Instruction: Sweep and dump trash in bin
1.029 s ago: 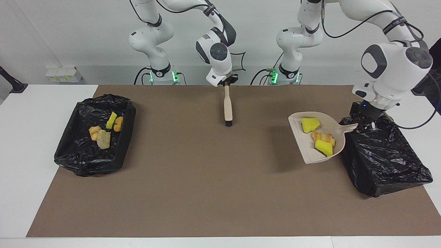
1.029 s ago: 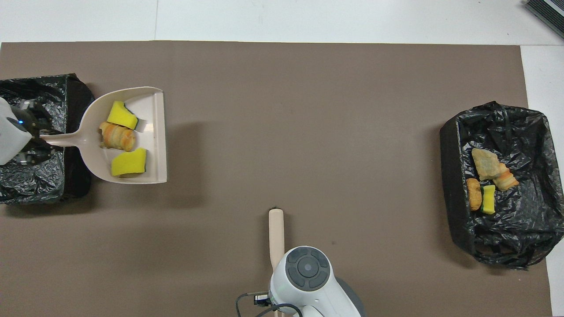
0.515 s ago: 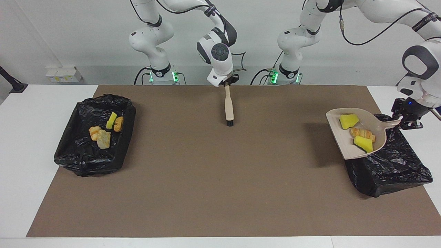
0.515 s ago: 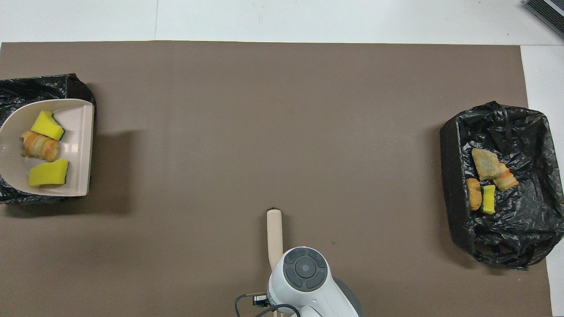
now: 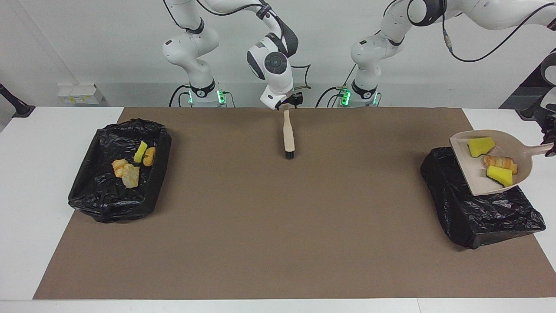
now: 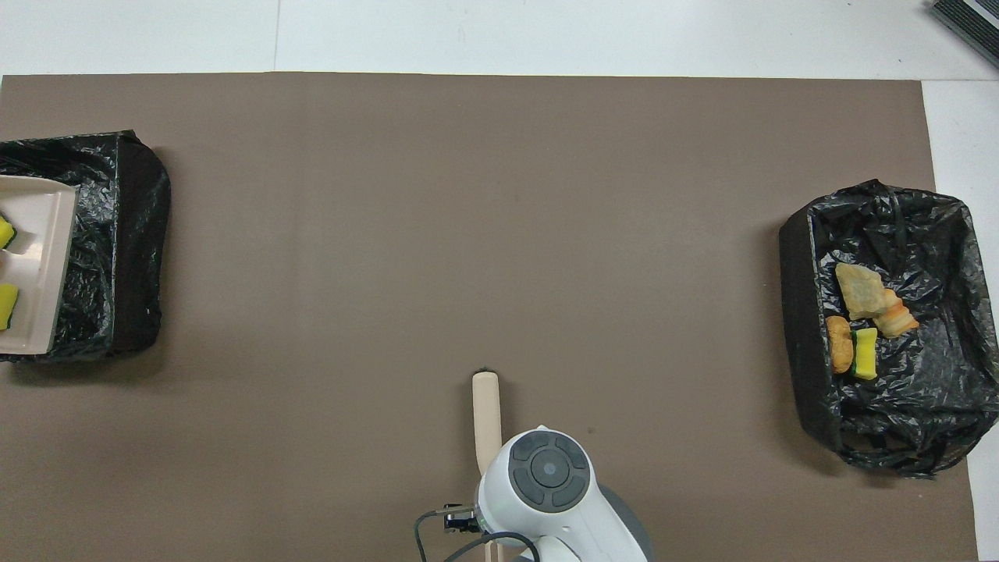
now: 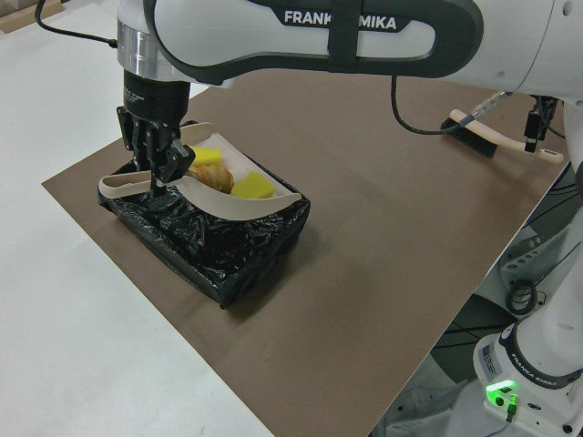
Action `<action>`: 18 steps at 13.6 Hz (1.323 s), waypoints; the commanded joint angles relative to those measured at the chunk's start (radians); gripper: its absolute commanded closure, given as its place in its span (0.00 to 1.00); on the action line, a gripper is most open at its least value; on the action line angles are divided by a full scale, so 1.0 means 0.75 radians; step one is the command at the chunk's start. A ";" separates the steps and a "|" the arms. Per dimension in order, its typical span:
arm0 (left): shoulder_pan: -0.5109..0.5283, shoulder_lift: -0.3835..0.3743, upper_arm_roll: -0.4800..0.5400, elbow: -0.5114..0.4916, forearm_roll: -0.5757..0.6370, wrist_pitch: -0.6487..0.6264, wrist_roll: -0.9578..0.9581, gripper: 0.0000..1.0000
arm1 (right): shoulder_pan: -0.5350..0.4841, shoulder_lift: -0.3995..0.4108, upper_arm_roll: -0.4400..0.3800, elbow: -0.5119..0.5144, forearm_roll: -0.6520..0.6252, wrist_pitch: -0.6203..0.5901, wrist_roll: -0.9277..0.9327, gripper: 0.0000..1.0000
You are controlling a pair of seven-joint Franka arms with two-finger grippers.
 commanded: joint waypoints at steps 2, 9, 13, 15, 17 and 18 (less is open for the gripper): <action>-0.082 0.037 -0.001 0.065 0.303 0.058 -0.253 1.00 | -0.164 -0.072 0.001 0.102 -0.284 -0.053 -0.039 0.00; -0.187 -0.031 0.003 -0.043 0.857 0.130 -0.437 1.00 | -0.530 -0.098 0.001 0.370 -0.622 -0.096 -0.167 0.00; -0.205 -0.180 0.001 -0.131 0.970 0.151 -0.517 1.00 | -0.753 -0.109 -0.003 0.534 -0.624 -0.251 -0.493 0.00; -0.278 -0.202 0.001 -0.142 0.968 0.075 -0.526 1.00 | -0.837 -0.109 -0.003 0.609 -0.624 -0.339 -0.561 0.00; -0.338 -0.211 -0.005 -0.152 0.940 -0.017 -0.593 1.00 | -0.890 -0.115 -0.013 0.693 -0.624 -0.459 -0.600 0.00; -0.352 -0.219 -0.007 -0.158 0.891 -0.045 -0.603 1.00 | -0.912 -0.117 -0.023 0.746 -0.624 -0.539 -0.620 0.00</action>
